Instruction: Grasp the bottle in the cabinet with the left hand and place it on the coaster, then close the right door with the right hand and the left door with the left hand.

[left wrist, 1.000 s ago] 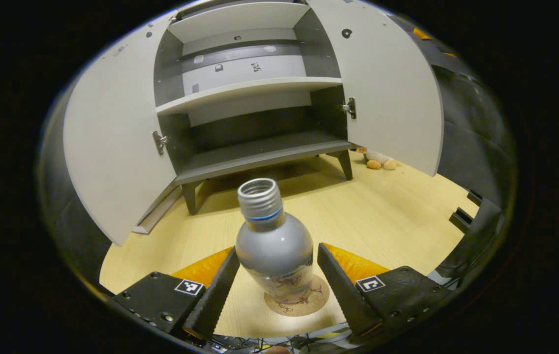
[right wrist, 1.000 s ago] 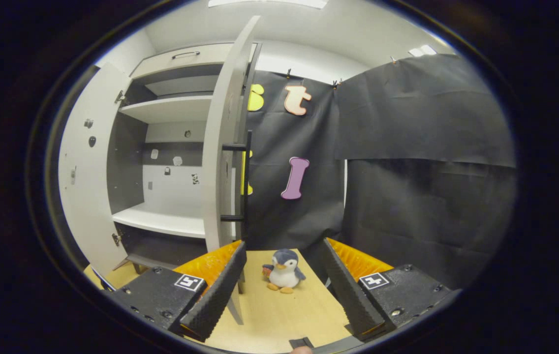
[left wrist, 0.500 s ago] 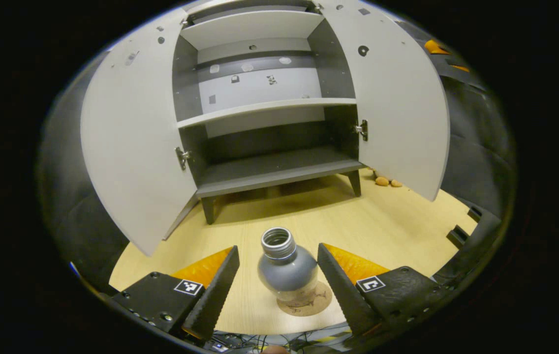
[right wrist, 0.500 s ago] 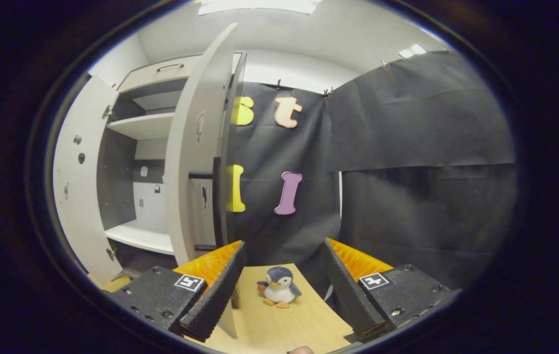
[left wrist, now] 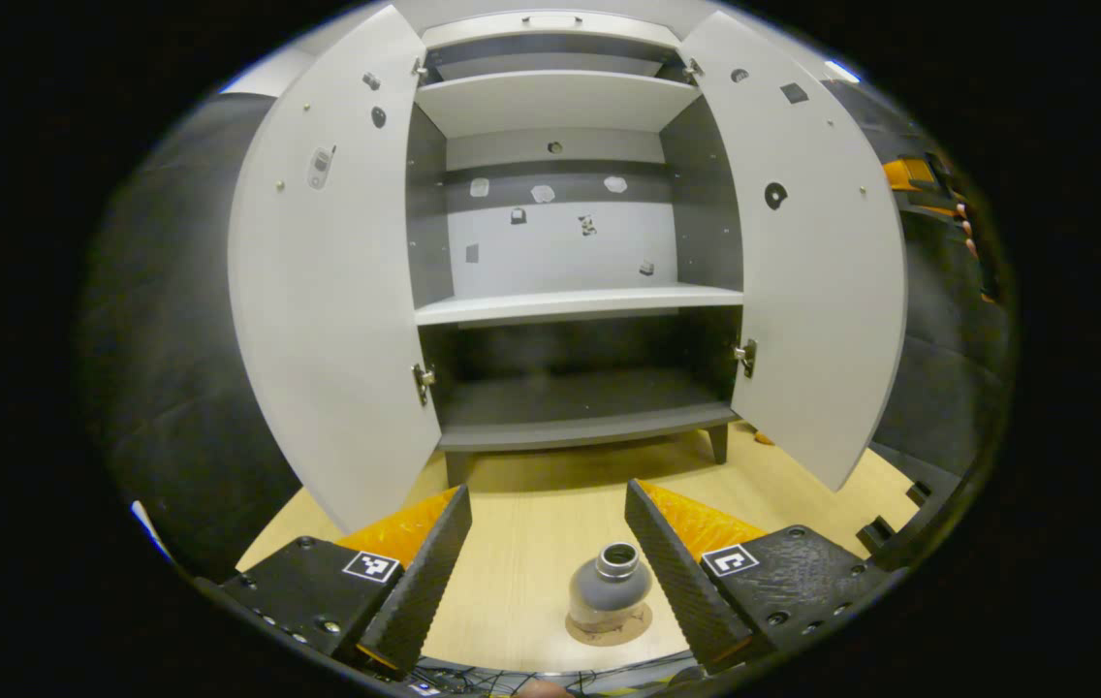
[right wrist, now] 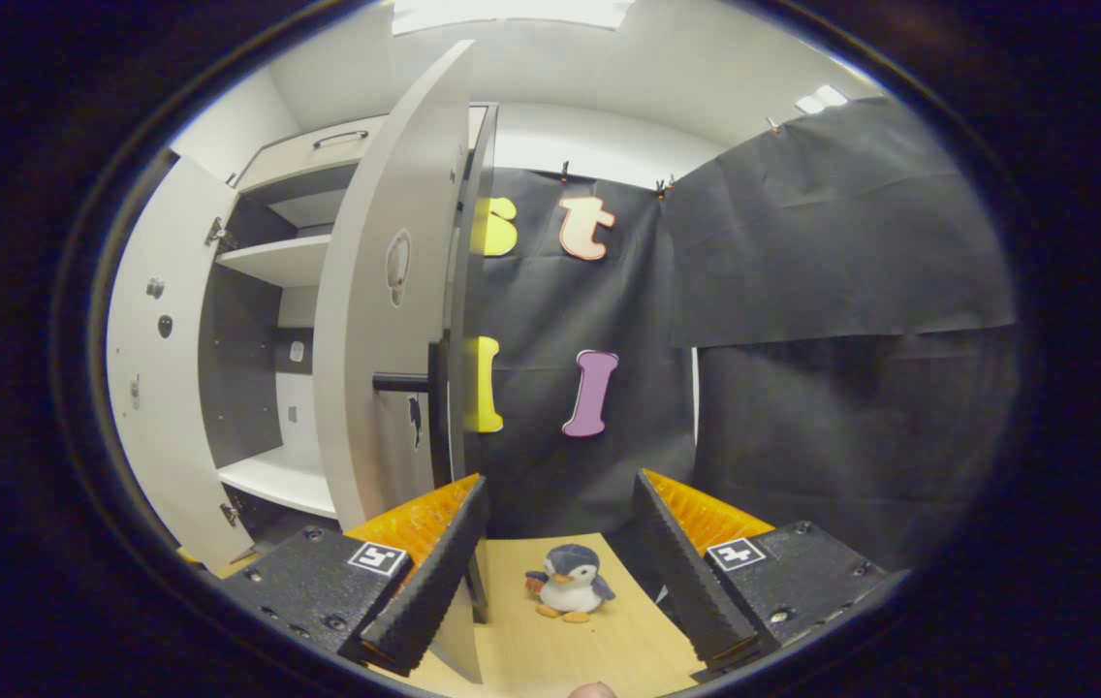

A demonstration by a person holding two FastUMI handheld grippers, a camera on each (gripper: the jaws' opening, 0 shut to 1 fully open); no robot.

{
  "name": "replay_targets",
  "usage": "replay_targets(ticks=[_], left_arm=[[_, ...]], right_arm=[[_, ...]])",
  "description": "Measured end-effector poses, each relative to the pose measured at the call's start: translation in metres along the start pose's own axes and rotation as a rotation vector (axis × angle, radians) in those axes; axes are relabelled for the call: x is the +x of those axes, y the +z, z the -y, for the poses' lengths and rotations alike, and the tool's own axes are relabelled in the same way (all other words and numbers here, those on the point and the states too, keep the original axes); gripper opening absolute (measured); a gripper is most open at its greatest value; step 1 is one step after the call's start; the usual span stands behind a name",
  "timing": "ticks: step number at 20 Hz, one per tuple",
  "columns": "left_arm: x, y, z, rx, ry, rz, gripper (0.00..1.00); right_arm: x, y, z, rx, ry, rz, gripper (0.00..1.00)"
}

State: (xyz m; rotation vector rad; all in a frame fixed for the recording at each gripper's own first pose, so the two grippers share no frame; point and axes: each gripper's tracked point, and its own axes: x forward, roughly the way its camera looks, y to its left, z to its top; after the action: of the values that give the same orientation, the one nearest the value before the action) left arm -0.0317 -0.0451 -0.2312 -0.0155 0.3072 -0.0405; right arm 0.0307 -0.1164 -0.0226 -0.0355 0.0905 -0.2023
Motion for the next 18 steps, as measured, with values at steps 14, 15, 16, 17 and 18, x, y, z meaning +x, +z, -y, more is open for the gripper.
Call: replay_targets(ticks=[14, 15, 16, 17, 18], left_arm=[[-0.006, 0.032, -0.055, 0.033, 0.075, 0.062, 0.98], [-0.007, 0.035, -0.060, 0.025, 0.086, 0.067, 0.98], [-0.009, 0.037, -0.062, 0.017, 0.095, 0.072, 0.97], [-0.010, 0.040, -0.067, 0.008, 0.103, 0.078, 0.98], [-0.012, 0.043, -0.072, 0.001, 0.112, 0.083, 0.98]], right_arm=[[-0.008, 0.002, -0.063, -0.024, 0.250, -0.024, 0.96], [-0.008, 0.003, -0.070, -0.024, 0.271, -0.028, 0.96], [-0.009, 0.002, -0.077, -0.022, 0.289, -0.031, 0.96], [-0.009, 0.002, -0.083, -0.019, 0.306, -0.033, 0.96], [-0.009, 0.002, -0.089, -0.019, 0.322, -0.035, 0.96]])
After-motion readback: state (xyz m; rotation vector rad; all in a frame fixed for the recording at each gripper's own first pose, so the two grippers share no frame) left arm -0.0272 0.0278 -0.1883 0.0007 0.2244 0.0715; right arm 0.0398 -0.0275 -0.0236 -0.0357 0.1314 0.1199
